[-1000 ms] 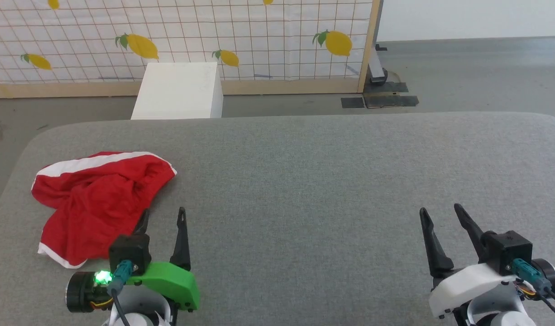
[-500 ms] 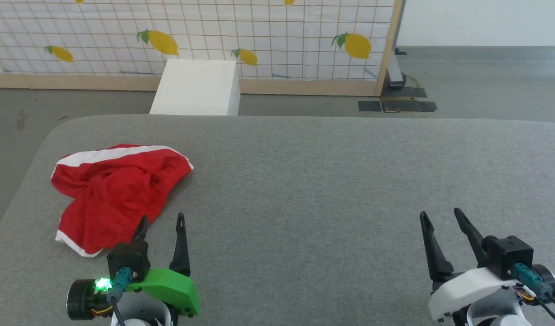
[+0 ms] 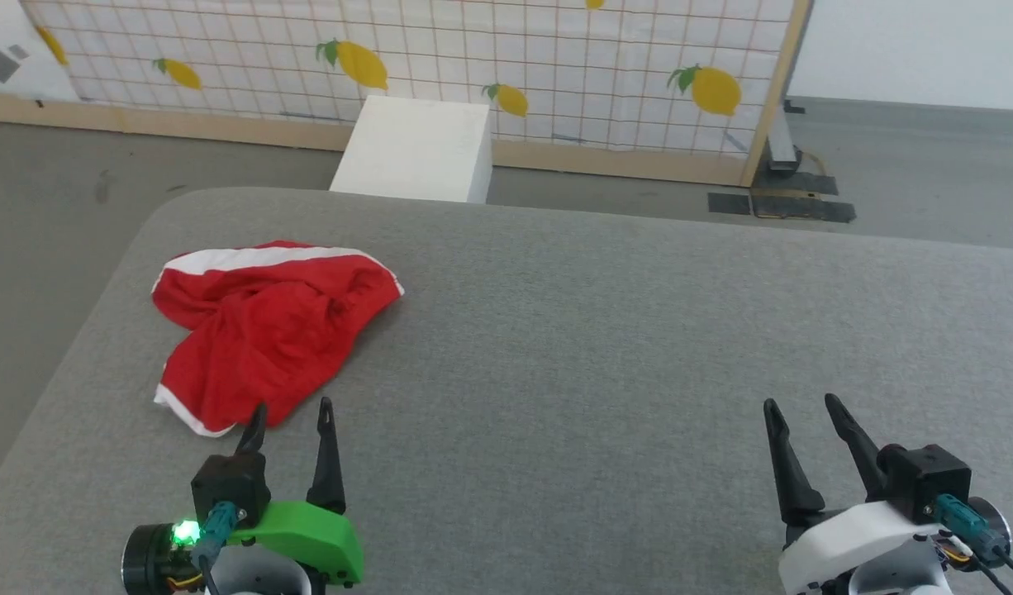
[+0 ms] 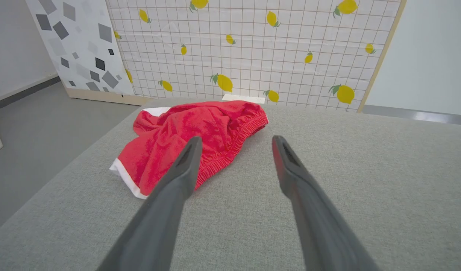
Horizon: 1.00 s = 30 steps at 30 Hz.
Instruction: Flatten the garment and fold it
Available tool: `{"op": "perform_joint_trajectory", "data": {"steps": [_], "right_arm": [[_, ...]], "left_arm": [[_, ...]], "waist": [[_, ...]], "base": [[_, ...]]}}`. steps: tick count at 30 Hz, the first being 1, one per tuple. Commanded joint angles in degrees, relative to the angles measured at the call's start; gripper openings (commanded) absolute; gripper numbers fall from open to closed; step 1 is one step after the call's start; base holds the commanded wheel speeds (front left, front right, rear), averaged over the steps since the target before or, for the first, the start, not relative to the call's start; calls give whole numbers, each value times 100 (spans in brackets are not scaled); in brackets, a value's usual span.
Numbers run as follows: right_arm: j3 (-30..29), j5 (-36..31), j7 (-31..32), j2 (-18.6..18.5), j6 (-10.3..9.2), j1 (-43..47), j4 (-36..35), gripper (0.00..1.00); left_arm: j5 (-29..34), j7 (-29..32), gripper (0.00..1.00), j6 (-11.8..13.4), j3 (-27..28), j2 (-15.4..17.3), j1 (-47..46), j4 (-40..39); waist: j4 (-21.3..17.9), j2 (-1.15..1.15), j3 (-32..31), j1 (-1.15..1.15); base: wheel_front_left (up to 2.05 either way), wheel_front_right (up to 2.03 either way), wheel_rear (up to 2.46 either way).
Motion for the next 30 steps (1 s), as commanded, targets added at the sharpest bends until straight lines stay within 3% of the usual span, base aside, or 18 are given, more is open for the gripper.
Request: {"op": "perform_joint_trajectory", "data": {"steps": [1,30], "right_arm": [[14,66,-67,0,-3,69,47,100],[133,243,-410,0,-5,165,411,100]], "left_arm": [[-56,-56,100,39,-13,-13,107,35],[-194,-398,100,229,-71,-19,276,159]], "waist": [[119,0,-4,0],[961,0,-38,0]], "base": [[0,0,0],[0,0,0]]}}
